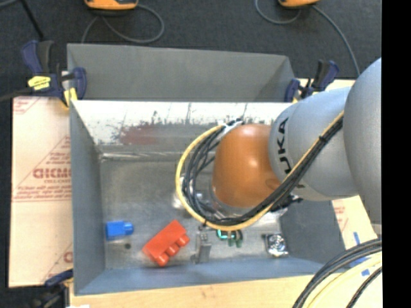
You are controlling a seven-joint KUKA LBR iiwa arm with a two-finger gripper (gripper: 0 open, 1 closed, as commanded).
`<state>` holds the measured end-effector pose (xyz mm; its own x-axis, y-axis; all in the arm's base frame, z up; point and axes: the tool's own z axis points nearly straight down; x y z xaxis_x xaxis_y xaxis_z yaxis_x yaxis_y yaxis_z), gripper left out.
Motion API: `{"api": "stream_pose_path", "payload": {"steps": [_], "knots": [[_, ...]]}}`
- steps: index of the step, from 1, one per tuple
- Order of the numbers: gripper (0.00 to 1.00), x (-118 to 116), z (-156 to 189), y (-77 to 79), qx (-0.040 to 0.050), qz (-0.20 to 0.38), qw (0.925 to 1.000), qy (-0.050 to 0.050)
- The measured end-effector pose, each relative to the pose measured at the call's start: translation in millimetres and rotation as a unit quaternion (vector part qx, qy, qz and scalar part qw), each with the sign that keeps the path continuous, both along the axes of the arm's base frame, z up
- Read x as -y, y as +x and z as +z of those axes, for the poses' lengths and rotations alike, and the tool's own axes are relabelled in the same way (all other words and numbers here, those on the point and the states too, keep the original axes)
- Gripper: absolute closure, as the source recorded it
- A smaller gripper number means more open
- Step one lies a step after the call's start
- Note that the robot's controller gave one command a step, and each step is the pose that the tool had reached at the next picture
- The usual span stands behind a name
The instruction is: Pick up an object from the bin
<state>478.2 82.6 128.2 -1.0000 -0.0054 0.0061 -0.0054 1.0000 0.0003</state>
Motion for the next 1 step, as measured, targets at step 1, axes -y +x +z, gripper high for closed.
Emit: {"api": "stream_pose_path", "payload": {"steps": [1], "knots": [[0.0,-39.5,-56.6,17.0,0.0073,0.145,0.9895,0.001]]}}
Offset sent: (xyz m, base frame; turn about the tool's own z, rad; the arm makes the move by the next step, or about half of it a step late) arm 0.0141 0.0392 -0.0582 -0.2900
